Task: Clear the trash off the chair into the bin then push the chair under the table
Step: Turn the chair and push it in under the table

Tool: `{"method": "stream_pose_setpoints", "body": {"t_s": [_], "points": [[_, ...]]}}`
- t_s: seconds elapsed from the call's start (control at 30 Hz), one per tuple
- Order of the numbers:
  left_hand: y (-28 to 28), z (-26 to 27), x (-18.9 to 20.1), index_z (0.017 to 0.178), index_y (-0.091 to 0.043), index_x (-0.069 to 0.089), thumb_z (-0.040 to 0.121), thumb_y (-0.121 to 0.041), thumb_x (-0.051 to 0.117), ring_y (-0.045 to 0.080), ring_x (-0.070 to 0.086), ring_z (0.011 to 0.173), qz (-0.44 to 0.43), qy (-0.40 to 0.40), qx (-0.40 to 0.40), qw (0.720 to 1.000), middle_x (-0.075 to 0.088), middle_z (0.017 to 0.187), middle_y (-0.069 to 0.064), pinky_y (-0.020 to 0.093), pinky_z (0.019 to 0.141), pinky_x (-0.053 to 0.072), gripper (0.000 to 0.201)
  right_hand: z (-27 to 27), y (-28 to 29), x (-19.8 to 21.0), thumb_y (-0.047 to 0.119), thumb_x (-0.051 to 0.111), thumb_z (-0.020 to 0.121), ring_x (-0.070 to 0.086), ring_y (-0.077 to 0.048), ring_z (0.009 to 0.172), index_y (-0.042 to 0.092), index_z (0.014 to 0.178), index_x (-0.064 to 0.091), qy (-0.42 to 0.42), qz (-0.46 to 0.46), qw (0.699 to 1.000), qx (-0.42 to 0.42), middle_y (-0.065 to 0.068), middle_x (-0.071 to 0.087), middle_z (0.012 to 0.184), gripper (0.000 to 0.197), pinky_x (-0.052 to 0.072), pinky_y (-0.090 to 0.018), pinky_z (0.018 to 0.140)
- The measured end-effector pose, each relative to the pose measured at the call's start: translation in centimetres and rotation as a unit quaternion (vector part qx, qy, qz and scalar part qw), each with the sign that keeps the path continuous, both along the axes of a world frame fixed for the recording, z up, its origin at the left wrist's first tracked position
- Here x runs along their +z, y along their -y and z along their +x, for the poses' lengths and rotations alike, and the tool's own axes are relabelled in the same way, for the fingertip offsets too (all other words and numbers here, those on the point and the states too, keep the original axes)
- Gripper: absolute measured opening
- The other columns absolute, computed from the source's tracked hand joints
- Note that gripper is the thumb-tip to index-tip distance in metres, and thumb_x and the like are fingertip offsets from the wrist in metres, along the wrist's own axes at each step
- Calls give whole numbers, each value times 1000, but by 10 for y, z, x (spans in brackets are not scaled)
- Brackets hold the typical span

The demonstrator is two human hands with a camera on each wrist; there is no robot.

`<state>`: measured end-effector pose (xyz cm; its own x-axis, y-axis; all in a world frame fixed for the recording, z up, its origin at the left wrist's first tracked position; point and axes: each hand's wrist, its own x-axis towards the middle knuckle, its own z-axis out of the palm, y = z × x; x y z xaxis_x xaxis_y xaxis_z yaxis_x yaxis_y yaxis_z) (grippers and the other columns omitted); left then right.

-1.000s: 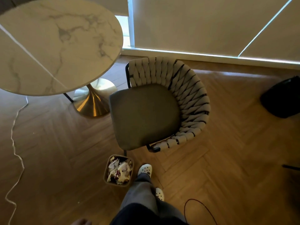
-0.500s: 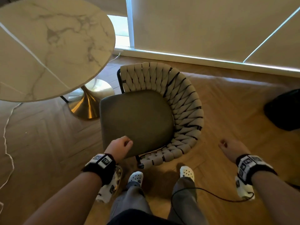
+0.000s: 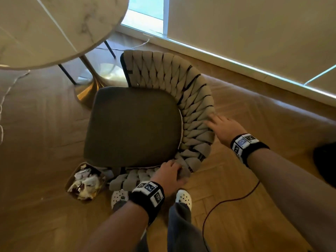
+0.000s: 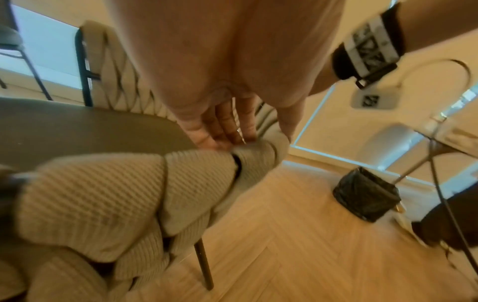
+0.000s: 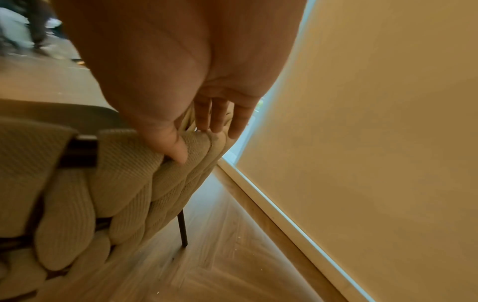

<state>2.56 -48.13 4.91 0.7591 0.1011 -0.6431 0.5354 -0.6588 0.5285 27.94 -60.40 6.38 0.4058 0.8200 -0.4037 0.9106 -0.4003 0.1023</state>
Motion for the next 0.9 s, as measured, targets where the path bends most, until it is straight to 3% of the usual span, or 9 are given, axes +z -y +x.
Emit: {"method": "stream_pose_setpoints", "body": {"t_s": [0.07,0.17,0.33,0.5,0.6,0.77,0.9], "points": [[11,2,-14,145,-18,34,89,-49,59,28,41,129,31,-11,-40,999,38,145,7,43,105,42,68,12,-6,-16,11,46,93,18,-31,146,20,146,35,30,-8,998,63,-11,20,160,54,25,-46,117],[12,3,-33,150,-23,22,93,-40,57,30,43,131,52,-36,-69,996,36,150,9,45,104,43,68,27,-17,-38,15,49,94,16,-30,147,18,136,52,56,-6,990,131,-11,34,154,42,17,-47,119],[10,2,-36,152,-23,19,98,-25,52,27,53,119,51,-27,-90,994,49,139,11,41,96,46,63,35,-27,-37,15,76,76,51,-35,127,18,111,71,56,-1,980,191,-14,63,127,35,35,-51,110],[-10,-8,-30,153,-23,16,99,-23,51,28,56,113,50,-43,-118,991,55,132,12,42,94,46,64,19,-32,-31,21,77,74,55,-33,122,20,109,71,55,-2,984,170,-11,65,123,36,36,-49,109],[-36,-31,-27,152,-27,17,100,-23,46,28,59,106,77,-52,-152,984,58,126,10,42,87,50,60,-11,-34,-25,24,78,70,59,-34,111,20,99,74,48,-4,988,147,-11,69,112,29,42,-49,102],[-98,-82,-25,148,-34,23,98,-30,47,26,59,112,123,-53,-221,966,55,136,3,44,89,52,56,-80,-45,-21,27,71,70,59,-34,89,17,86,70,42,0,993,111,-13,66,91,19,45,-47,83],[-158,-118,-15,148,-35,27,99,-28,48,23,55,119,169,-43,-264,949,52,141,-1,38,94,46,54,-147,-65,-20,31,65,75,58,-35,91,17,88,69,29,-17,997,76,-14,66,92,19,42,-50,84]]}}
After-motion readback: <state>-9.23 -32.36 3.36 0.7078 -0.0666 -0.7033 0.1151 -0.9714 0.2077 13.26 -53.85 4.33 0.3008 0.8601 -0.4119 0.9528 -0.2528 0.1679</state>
